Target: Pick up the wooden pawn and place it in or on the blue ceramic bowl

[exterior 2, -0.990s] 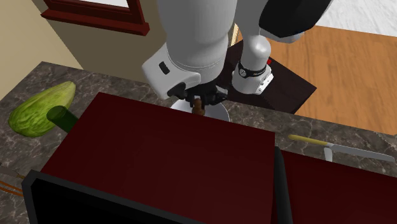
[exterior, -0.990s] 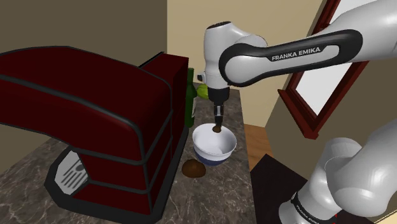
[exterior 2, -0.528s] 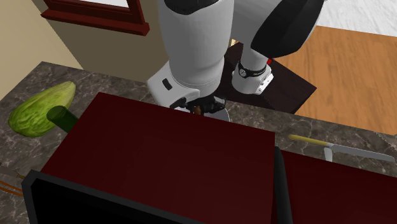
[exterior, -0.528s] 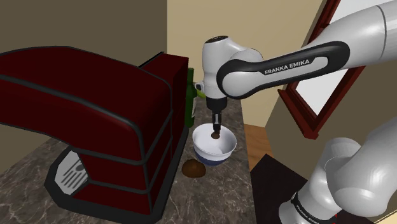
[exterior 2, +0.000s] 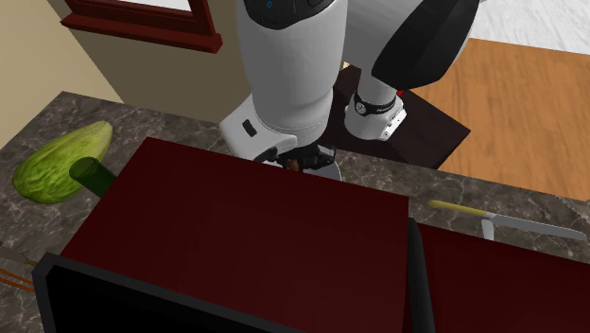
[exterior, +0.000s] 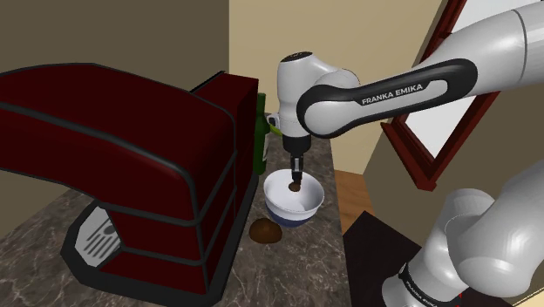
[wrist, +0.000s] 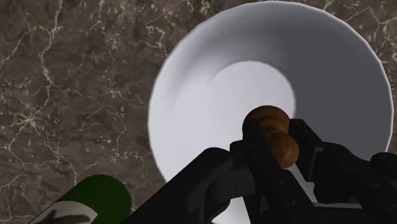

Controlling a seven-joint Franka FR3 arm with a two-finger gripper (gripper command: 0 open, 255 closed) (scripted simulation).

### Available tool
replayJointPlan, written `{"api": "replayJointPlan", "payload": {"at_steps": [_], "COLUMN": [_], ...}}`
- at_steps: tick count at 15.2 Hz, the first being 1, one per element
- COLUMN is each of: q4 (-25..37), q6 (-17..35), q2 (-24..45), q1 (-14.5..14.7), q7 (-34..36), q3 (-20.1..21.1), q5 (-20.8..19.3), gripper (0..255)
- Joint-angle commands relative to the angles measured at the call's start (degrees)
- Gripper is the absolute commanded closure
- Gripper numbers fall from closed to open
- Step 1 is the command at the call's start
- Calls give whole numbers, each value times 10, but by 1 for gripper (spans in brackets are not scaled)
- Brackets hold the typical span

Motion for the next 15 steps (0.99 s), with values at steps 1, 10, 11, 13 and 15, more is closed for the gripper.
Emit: {"api": "replayJointPlan", "payload": {"at_steps": [1,10,11,13,15], "q4": [0,68,68,68,68], "q6": [0,-74,-74,-74,-74], "q2": [0,-6,-6,-6,-6], "q1": [0,3,3,3,3], "q7": [0,-2,-2,-2,-2], "q3": [0,3,3,3,3], "q5": [0,4,4,4,4], "gripper": [0,0,0,0,0]}}
